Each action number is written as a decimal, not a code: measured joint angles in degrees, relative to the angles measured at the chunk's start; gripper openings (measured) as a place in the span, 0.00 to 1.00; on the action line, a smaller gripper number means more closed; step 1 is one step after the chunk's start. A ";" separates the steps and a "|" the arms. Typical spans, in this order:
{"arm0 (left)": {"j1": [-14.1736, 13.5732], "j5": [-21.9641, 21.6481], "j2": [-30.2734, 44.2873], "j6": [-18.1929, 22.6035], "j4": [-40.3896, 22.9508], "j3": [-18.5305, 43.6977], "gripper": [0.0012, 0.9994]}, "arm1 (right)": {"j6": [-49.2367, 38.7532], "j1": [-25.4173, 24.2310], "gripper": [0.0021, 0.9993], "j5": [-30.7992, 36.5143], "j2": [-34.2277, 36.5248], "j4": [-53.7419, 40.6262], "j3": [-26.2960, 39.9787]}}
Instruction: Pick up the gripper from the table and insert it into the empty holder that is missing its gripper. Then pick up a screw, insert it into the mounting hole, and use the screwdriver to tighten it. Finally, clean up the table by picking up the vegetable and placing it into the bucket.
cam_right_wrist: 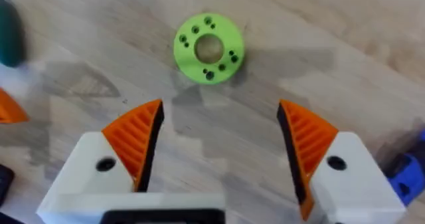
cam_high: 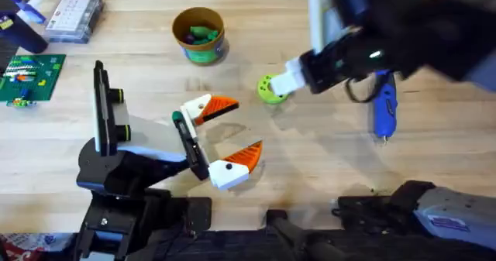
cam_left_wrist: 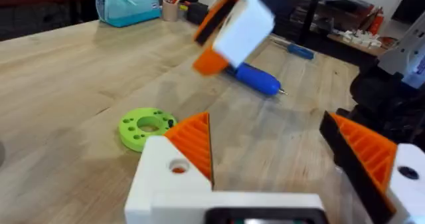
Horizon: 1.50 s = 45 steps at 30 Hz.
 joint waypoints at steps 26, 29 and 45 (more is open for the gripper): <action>0.00 0.00 0.00 0.00 -0.01 0.00 0.99 | 0.52 2.42 0.49 -0.40 19.17 13.20 -3.65; 0.00 0.00 0.00 0.00 0.00 0.00 0.99 | 0.63 2.42 0.41 -0.38 19.15 13.24 -3.65; 0.00 -0.01 0.00 0.00 0.00 0.00 0.99 | 0.62 2.42 0.05 -0.13 19.63 12.26 -3.65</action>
